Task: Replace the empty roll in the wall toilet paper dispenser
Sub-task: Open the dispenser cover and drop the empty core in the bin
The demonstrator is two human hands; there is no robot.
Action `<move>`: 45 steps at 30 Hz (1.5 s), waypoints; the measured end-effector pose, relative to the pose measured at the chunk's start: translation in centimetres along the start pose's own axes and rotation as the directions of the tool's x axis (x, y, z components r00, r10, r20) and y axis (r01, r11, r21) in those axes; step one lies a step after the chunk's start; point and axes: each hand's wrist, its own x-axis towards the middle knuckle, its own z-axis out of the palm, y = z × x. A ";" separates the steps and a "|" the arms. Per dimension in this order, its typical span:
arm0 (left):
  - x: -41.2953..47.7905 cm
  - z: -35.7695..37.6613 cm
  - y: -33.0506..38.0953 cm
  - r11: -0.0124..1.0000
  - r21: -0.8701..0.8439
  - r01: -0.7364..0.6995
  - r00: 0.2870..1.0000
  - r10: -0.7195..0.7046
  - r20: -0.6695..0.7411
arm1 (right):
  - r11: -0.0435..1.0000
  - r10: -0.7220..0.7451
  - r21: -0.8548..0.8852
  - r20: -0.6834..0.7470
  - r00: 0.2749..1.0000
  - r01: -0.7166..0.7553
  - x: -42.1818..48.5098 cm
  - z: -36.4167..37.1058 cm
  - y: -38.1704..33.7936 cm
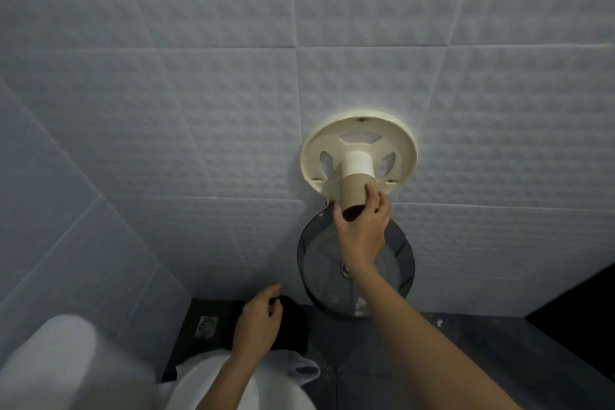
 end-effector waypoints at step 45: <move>-5.9 10.5 -34.4 0.769 0.575 0.279 0.934 -0.079 -0.348 | 0.740 0.640 -0.317 0.603 0.476 -0.593 -26.5 33.0 30.3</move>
